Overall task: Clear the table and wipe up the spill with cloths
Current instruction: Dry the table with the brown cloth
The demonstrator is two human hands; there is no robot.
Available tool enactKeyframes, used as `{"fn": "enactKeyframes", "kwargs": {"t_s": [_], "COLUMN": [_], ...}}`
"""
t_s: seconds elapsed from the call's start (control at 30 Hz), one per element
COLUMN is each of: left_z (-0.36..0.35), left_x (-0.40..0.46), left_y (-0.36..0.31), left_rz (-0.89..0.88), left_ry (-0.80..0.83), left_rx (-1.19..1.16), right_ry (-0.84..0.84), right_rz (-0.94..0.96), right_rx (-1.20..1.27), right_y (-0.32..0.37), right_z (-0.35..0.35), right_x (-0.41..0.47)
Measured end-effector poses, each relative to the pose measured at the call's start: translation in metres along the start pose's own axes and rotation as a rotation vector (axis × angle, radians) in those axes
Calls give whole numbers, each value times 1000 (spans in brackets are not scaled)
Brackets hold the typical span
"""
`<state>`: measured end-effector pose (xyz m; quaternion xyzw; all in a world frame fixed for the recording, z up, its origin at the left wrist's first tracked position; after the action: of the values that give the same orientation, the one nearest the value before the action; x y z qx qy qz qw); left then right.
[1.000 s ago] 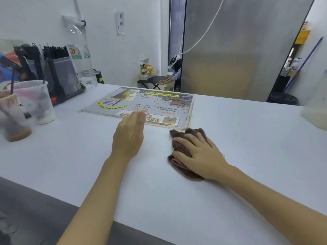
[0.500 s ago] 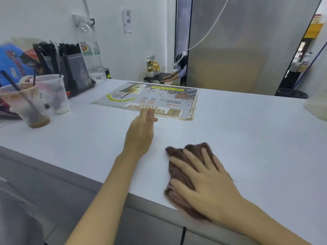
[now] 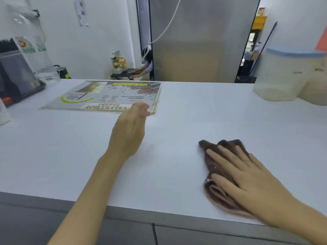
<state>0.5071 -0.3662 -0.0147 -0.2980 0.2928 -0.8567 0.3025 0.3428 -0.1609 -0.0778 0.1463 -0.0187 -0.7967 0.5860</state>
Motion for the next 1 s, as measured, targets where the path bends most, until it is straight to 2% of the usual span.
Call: {"fn": "enactKeyframes", "kwargs": {"t_s": [0.13,0.17,0.27,0.37,0.47,0.57,0.63,0.7,0.83,0.93,1.0], "left_z": [-17,-23,-47,-82,-109,-123,-129,-137,-165,-180,-187], "left_x": [7,11,25,35,37,37,38,41,45,55,62], "left_y": [-19,-26,-51,-79,-95,-95,-97,-107,-147,-167,-173], "left_rz": [-15,-27,-62,-115,-192,-184,-159,-162,-223,-230,-219], "left_ry": [28,38,92,190,263,323,350,363,412,424,427], "left_rx": [-15,-12,1,46,57,69,59,60,127,135,106], "right_ry": [-14,-27,-110,-159,-168,-43,-13,-8,-105,-103,-77], "right_rz": [-173,-162,27,92,-55,-277,-373,-334,-62,-32,-160], "right_rx": [29,13,19,25,-20,84,94,94,68,91,61], "right_y": [0,14,58,49,-5,-70,-83,-61,-3,-36,-91], "right_z": [12,9,-4,-16,-3,4,9,6,-4,-6,0], "right_x": [53,58,31,-19,-39,-26,-3,15,-17,-55,-69]}}
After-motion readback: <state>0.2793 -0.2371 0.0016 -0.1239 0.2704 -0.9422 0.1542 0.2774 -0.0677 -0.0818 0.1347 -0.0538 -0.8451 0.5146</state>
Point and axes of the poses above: each hand's wrist, its own x-axis towards the middle knuckle, its own z-axis out of the back of the hand, y = z × x, the point moved 8 cm from there along x, towards the middle knuckle, and after that the axes turned 15 degrees about y, right-handed, at the moved point
